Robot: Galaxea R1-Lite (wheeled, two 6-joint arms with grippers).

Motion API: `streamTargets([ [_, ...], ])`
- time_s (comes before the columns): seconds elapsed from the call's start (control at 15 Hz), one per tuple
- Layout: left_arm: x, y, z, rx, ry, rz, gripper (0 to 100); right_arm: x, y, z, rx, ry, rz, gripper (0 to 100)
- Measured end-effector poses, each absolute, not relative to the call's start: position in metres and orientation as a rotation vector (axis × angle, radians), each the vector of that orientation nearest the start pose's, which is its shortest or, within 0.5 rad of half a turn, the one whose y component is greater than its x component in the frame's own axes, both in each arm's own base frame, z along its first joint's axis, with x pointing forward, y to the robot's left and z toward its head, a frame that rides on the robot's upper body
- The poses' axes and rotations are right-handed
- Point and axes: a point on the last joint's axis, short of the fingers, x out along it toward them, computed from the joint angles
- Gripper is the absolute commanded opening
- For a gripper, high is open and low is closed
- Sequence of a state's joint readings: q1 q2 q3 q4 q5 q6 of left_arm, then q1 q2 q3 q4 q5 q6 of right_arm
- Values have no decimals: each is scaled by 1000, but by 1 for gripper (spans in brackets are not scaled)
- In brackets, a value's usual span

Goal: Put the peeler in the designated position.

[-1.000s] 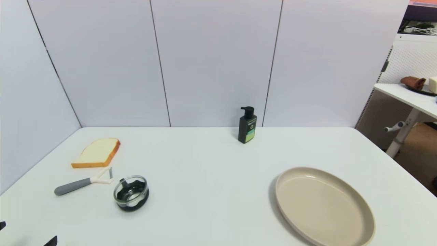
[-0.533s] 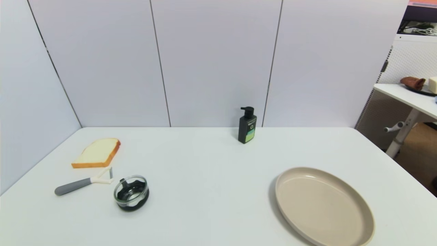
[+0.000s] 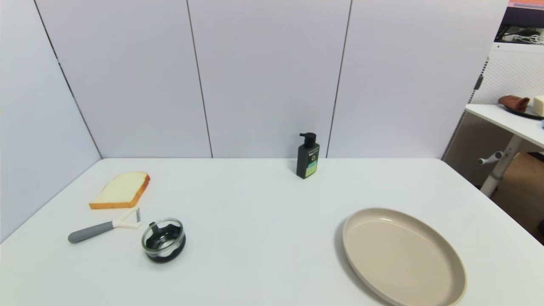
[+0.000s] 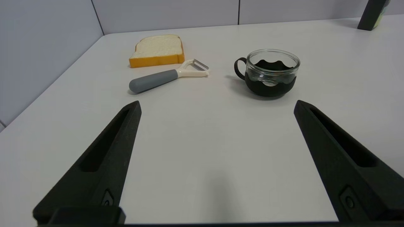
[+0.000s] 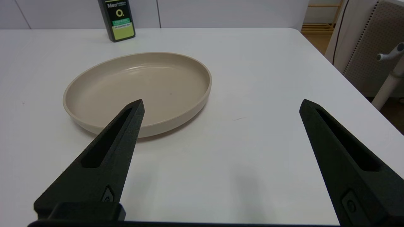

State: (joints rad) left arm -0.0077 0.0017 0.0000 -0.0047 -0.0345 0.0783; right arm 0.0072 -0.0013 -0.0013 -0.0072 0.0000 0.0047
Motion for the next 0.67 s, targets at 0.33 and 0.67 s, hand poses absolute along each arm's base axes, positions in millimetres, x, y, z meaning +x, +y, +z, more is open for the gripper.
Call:
streamTargets([
  [0.33, -23, -1, 76, 78, -8, -41, 100, -23, 0, 77, 5, -10, 7, 100],
  [0.67, -23, -1, 76, 77, -8, -40, 100, -23, 0, 77, 4, -11, 7, 100],
])
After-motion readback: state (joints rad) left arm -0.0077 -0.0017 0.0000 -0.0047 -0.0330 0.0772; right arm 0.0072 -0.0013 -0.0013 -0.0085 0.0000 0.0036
